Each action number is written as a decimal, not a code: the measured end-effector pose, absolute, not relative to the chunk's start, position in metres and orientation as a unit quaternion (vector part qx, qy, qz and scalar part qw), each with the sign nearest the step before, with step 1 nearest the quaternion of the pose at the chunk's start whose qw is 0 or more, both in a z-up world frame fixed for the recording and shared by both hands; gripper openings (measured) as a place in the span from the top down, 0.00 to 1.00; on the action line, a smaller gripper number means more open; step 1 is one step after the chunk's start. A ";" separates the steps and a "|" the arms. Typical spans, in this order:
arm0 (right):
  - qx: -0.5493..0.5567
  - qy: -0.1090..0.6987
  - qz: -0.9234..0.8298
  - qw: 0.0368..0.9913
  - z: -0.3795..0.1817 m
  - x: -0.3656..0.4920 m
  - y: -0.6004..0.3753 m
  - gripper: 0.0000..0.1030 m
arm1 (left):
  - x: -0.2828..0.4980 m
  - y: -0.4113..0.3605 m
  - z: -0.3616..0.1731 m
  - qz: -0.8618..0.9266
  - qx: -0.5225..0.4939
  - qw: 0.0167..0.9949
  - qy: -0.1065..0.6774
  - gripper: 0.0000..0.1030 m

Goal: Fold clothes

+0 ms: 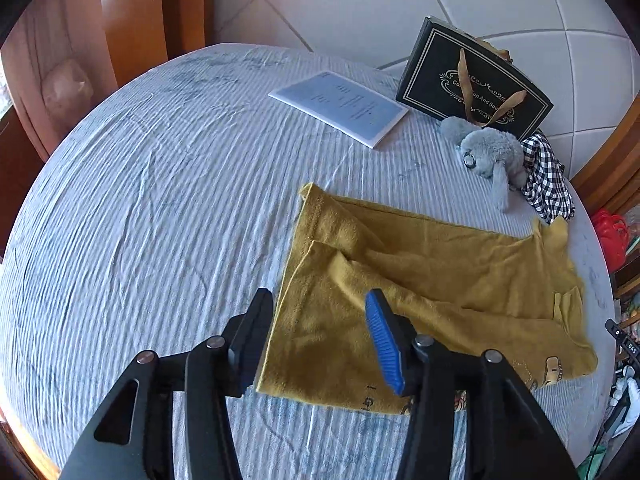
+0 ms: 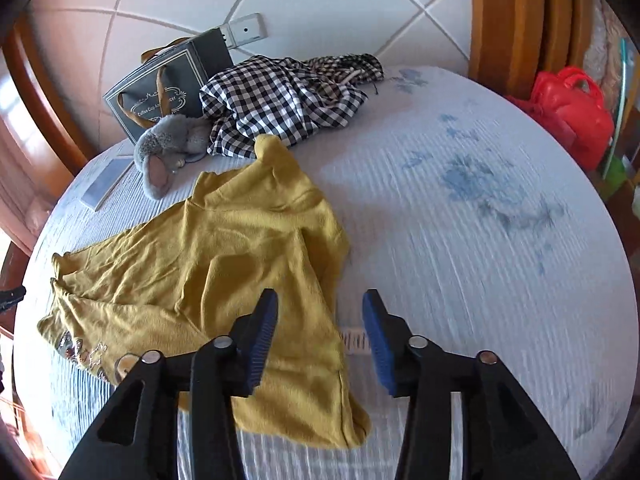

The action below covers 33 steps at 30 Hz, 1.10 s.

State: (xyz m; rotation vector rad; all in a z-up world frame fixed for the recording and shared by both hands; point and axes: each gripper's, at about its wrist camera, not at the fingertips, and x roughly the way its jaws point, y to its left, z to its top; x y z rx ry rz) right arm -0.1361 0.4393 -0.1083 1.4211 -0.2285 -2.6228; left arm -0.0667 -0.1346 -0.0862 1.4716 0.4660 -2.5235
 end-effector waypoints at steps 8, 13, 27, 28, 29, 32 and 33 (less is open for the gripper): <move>0.514 -0.094 -0.850 0.071 -0.130 -0.083 0.466 0.34 | -0.059 -0.123 -0.127 -0.842 0.521 0.071 0.116 0.47; 0.504 -0.089 -0.855 0.088 -0.134 -0.083 0.458 0.33 | -0.069 -0.110 -0.140 -0.837 0.534 0.074 0.092 0.47; 0.571 -0.033 -0.818 0.066 -0.157 -0.091 0.459 0.73 | -0.008 -0.113 -0.150 -0.799 0.583 0.092 0.114 0.91; 0.567 -0.031 -0.821 0.063 -0.153 -0.090 0.460 0.57 | -0.006 -0.115 -0.144 -0.805 0.575 0.089 0.116 0.90; 0.562 -0.029 -0.824 0.059 -0.147 -0.089 0.462 0.54 | -0.006 -0.117 -0.134 -0.814 0.562 0.086 0.119 0.85; 0.534 -0.048 -0.840 0.078 -0.126 -0.091 0.463 0.54 | -0.006 -0.123 -0.106 -0.840 0.522 0.075 0.128 0.50; 0.524 -0.055 -0.846 0.086 -0.119 -0.092 0.463 0.52 | -0.009 -0.124 -0.099 -0.847 0.512 0.069 0.127 0.43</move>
